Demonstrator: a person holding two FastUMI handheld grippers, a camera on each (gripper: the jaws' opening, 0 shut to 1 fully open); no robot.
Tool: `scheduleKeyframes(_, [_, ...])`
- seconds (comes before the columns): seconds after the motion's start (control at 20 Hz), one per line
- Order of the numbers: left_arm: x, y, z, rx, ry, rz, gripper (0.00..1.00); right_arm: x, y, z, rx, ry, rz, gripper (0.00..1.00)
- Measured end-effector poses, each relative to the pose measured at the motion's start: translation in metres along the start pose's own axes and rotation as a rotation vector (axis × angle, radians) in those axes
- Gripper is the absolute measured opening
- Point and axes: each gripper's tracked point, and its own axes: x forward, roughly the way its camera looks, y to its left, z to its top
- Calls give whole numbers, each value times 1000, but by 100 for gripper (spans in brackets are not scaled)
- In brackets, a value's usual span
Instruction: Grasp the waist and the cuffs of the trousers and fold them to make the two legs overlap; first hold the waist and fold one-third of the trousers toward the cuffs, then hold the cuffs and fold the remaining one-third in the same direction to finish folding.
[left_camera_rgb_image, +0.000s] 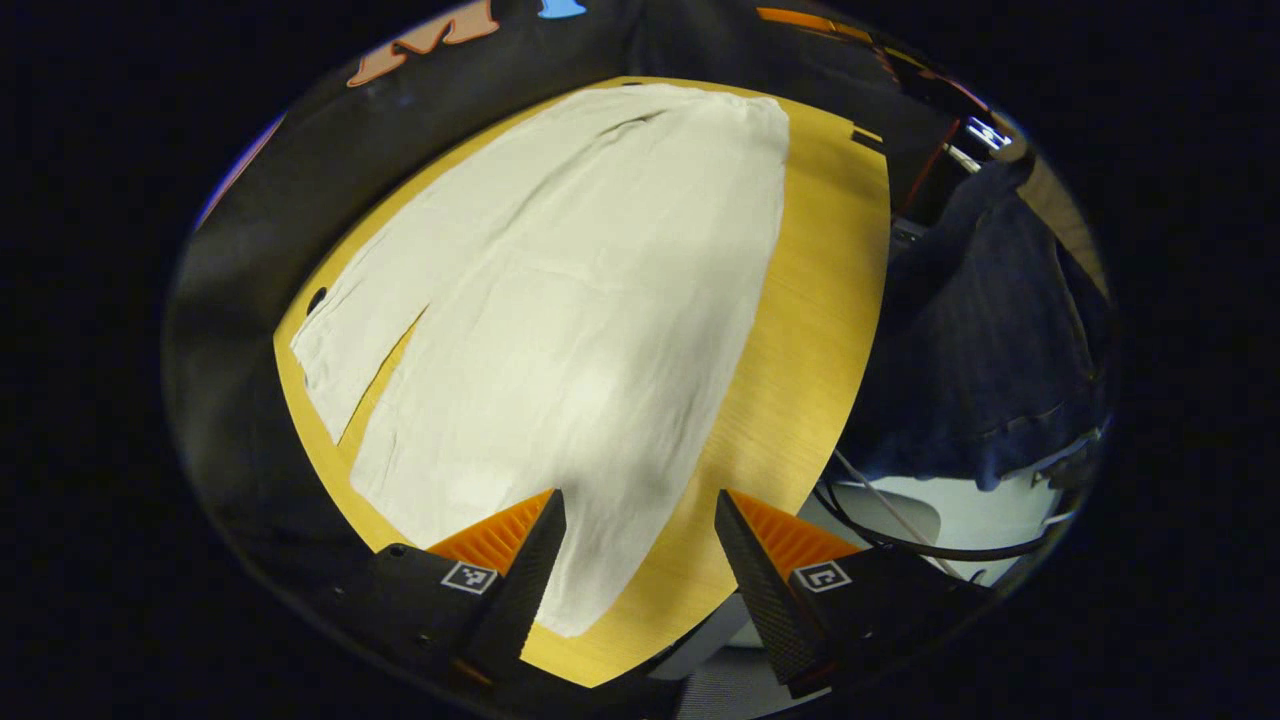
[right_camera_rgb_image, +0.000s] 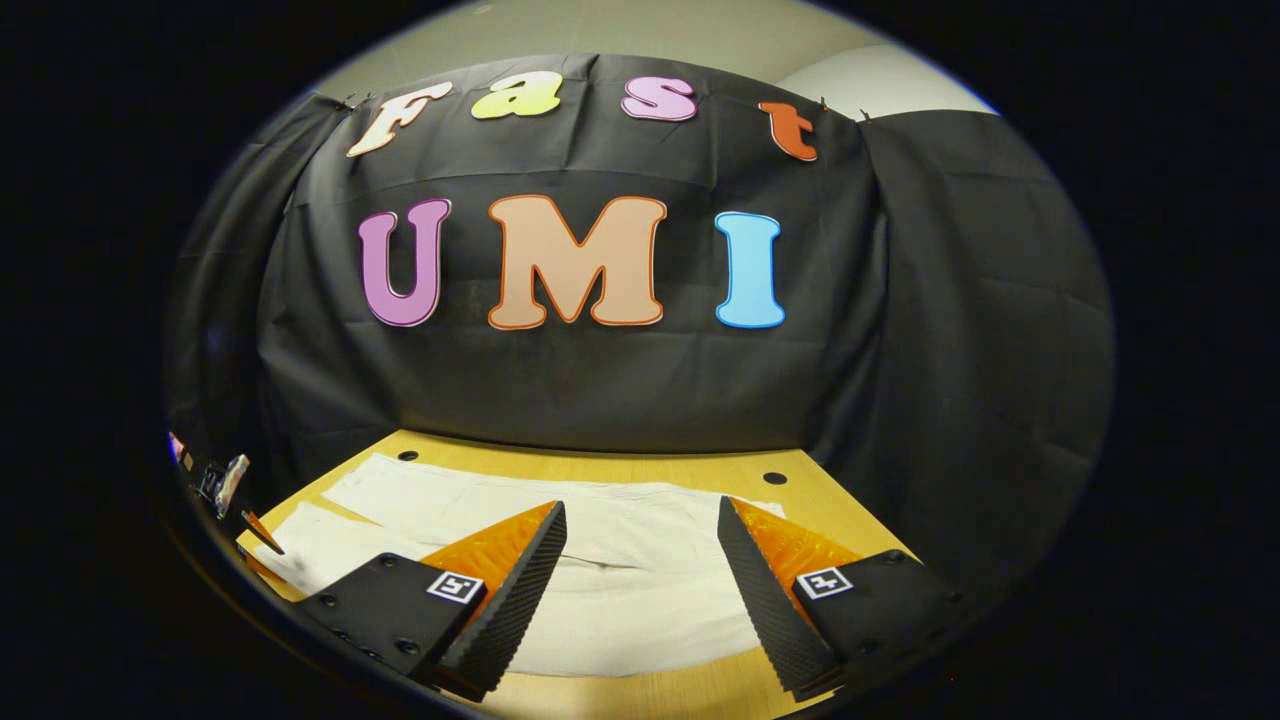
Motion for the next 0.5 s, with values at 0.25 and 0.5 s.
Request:
scheduleKeyframes(0.25, [15, 4, -16, 68, 79, -33, 90, 0, -4, -8, -36, 22, -16, 98])
scheduleKeyframes(0.5, [24, 4, -25, 109, 128, -65, 88, -1, -9, -13, -26, 31, -29, 98])
